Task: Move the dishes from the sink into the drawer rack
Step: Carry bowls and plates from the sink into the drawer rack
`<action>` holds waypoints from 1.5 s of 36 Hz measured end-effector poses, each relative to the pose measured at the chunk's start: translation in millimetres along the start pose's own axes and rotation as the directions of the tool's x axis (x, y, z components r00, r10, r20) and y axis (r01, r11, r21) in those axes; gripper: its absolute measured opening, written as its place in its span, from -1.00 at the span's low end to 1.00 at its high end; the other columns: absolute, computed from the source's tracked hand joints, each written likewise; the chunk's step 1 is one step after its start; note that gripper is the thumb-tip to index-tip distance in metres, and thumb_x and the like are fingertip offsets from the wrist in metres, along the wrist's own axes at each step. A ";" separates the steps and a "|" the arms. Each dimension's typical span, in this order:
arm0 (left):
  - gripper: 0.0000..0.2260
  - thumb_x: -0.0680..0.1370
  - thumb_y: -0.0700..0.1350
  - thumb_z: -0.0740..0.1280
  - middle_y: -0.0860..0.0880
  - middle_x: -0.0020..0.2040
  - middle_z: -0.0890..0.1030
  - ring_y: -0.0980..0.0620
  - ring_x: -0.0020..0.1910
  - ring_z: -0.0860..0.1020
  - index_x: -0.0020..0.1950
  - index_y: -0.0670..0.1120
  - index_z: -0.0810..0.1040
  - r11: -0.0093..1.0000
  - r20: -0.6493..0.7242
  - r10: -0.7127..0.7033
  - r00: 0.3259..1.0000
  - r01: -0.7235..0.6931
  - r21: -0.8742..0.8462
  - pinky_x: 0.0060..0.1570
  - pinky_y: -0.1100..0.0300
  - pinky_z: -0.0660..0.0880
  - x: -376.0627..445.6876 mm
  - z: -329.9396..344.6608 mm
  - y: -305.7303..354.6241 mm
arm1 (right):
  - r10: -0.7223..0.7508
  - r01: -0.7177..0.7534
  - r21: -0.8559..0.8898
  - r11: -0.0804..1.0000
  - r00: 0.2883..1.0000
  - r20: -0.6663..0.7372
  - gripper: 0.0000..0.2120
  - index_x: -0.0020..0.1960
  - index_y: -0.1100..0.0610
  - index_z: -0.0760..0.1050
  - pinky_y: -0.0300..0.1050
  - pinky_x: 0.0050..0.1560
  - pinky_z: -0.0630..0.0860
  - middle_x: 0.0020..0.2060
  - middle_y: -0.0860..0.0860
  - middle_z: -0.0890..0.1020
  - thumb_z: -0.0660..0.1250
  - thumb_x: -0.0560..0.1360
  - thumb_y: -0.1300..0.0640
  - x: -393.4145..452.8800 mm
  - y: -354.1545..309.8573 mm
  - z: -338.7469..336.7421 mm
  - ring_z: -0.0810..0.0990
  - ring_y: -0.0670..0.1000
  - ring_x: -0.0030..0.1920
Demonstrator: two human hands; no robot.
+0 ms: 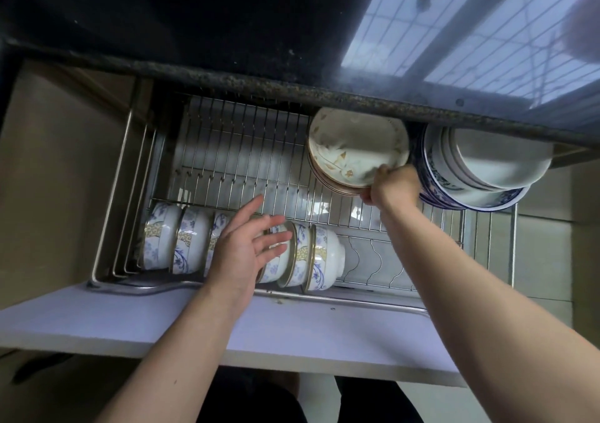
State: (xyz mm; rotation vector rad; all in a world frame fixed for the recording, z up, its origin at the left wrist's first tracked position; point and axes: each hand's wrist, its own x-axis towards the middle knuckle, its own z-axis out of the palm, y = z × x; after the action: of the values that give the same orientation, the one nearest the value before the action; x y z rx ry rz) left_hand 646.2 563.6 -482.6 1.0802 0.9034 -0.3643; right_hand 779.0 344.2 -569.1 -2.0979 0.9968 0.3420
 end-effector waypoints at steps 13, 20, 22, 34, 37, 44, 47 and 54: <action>-0.70 0.64 -0.23 0.23 -0.18 0.08 0.71 -0.13 -0.05 0.69 0.33 -0.05 0.57 1.000 0.024 -0.019 1.000 0.020 -0.019 0.04 0.00 0.58 1.8 0.7 -1.4 | 0.082 -0.091 -0.218 0.972 0.995 -0.049 -0.47 0.19 0.18 0.49 0.19 0.04 0.66 -0.01 0.19 0.72 0.09 0.44 -0.16 1.1 2.9 2.8 0.73 0.24 -0.01; -0.72 0.64 -0.25 0.22 -0.17 0.07 0.70 -0.14 -0.07 0.69 0.28 -0.05 0.60 1.000 0.037 -0.028 0.999 0.027 0.013 0.04 -0.01 0.59 -1.0 3.3 -1.5 | 0.094 -0.072 -0.443 0.893 0.995 0.028 -0.46 0.24 0.23 0.57 -0.02 0.09 0.50 0.12 0.21 0.69 0.03 0.68 -0.16 -14.4 -5.8 -9.9 0.66 0.21 0.17; -0.73 0.66 -0.25 0.22 -0.16 0.05 0.71 -0.13 -0.07 0.69 0.27 -0.04 0.61 0.999 0.025 -0.012 1.000 0.011 0.045 0.03 0.01 0.60 -1.0 3.7 -1.9 | 0.106 -0.085 -0.461 0.883 0.994 0.020 -0.47 0.30 0.24 0.53 -0.01 0.16 0.50 0.22 0.22 0.64 0.06 0.68 -0.16 -18.1 -11.0 -12.5 0.62 0.23 0.24; -0.78 0.67 -0.21 0.24 -0.04 0.10 0.66 -0.10 0.04 0.65 0.26 -0.06 0.60 0.772 -0.003 0.074 0.997 -0.056 0.634 0.17 -0.11 0.61 -38.0 26.3 33.6 | 0.216 -0.168 -0.165 0.972 0.916 0.339 -0.75 -0.15 0.28 0.49 0.06 -0.24 0.68 -0.36 0.16 0.60 0.20 0.63 0.18 -90.9 -24.2 -89.5 0.63 0.14 -0.39; -0.77 0.70 -0.15 0.21 0.02 0.10 0.62 0.00 -0.01 0.62 0.32 -0.05 0.55 0.595 0.116 0.039 0.993 -0.116 0.795 0.12 -0.08 0.61 -67.6 56.5 59.3 | 0.184 -0.161 -0.088 0.983 0.894 0.409 -0.82 -0.06 0.27 0.46 -0.14 -0.44 0.49 -0.34 0.17 0.56 0.22 0.66 0.19 -113.7 -22.0 -139.7 0.56 0.07 -0.48; -0.81 0.53 -0.03 0.30 0.06 -0.08 0.69 0.00 -0.17 0.67 0.11 0.07 0.63 0.235 0.411 -0.013 0.912 -0.397 0.887 0.02 0.00 0.63 -144.9 175.6 115.5 | 0.006 -0.056 0.116 0.992 0.921 0.389 -0.79 -0.15 0.20 0.44 -0.14 -0.34 0.57 -0.32 0.18 0.61 0.22 0.64 0.17 -147.8 -16.5 -293.3 0.63 0.13 -0.34; -0.82 0.47 0.05 0.32 0.04 -0.03 0.70 0.02 -0.14 0.64 0.04 0.11 0.61 0.081 0.555 0.025 0.831 -0.555 0.828 -0.06 0.09 0.55 -186.5 251.5 133.0 | -0.075 0.023 0.225 0.974 0.971 0.227 -0.74 -0.23 0.15 0.42 -0.04 -0.27 0.55 -0.34 0.17 0.59 0.23 0.64 0.17 -150.9 -12.2 -380.7 0.62 0.16 -0.32; -0.79 0.43 0.11 0.25 0.02 0.05 0.70 0.00 -0.03 0.69 -0.01 0.16 0.59 -0.059 0.817 0.049 0.574 -0.815 0.576 0.06 0.01 0.59 -333.1 439.6 73.9 | -0.168 0.191 0.226 0.955 0.979 -0.114 -0.71 -0.24 0.16 0.48 -0.13 -0.29 0.55 -0.37 0.12 0.64 0.27 0.64 0.11 -190.3 80.4 -603.1 0.62 0.04 -0.40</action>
State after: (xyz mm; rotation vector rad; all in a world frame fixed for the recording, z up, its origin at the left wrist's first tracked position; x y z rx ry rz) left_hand 692.6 159.7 -102.6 2.2923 -0.6514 -0.6608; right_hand 544.6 -32.3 -111.1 -1.9813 0.8461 0.0304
